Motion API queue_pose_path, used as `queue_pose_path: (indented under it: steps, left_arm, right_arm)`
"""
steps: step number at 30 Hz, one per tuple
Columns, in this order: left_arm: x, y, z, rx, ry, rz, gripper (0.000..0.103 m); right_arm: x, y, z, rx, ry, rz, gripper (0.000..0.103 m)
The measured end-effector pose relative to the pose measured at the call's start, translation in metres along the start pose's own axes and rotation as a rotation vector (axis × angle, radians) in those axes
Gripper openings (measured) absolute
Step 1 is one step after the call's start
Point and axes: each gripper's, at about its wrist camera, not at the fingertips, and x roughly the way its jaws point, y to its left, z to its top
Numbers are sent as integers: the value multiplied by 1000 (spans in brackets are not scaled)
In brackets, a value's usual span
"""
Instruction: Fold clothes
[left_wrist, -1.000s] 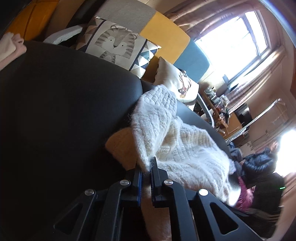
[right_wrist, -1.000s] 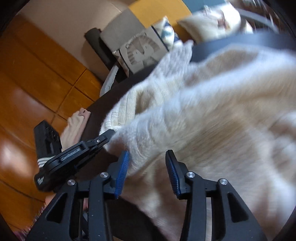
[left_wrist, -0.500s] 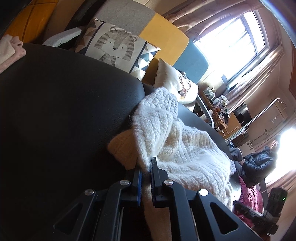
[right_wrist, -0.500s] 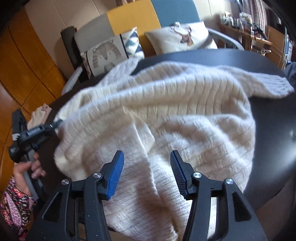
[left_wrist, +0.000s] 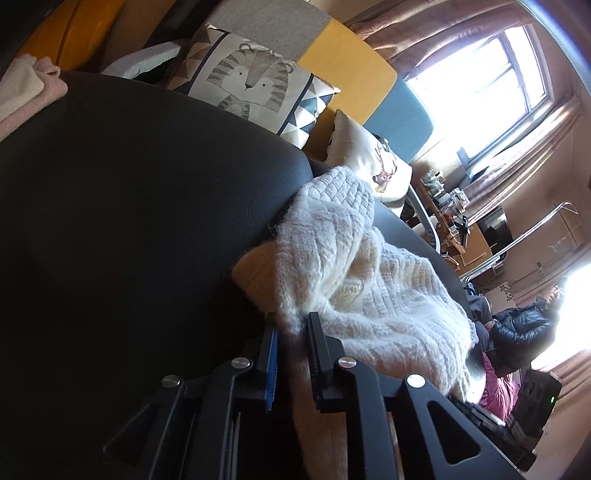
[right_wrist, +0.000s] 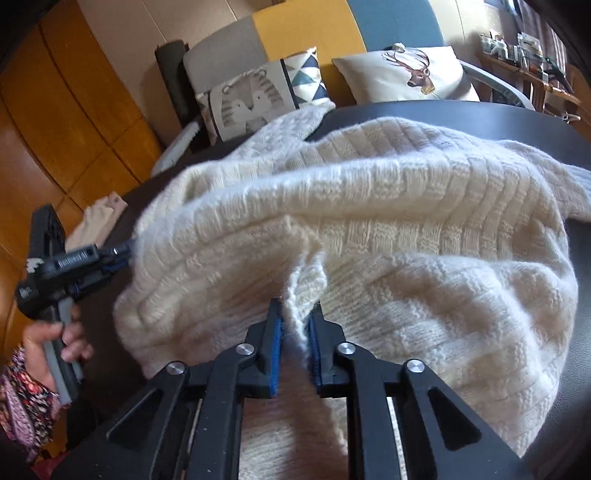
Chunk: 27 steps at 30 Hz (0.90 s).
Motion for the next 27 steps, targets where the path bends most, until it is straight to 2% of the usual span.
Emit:
queue_pose_path:
  steps: [5, 11, 13, 20, 27]
  left_arm:
    - [-8, 2, -8, -9, 5, 13, 15]
    - [-21, -1, -16, -3, 16, -14, 14]
    - [-27, -4, -18, 13, 20, -16, 14]
    - [-53, -33, -14, 120, -28, -28, 14]
    - [-38, -79, -2, 235, -14, -23, 14]
  right_arm:
    - [-14, 0, -2, 47, -20, 71, 13]
    - [-31, 32, -8, -9, -29, 170, 13]
    - [-35, 48, -14, -58, -10, 233, 13]
    - [-23, 99, -49, -232, 125, 330, 13]
    - [2, 129, -91, -470, 245, 264, 13]
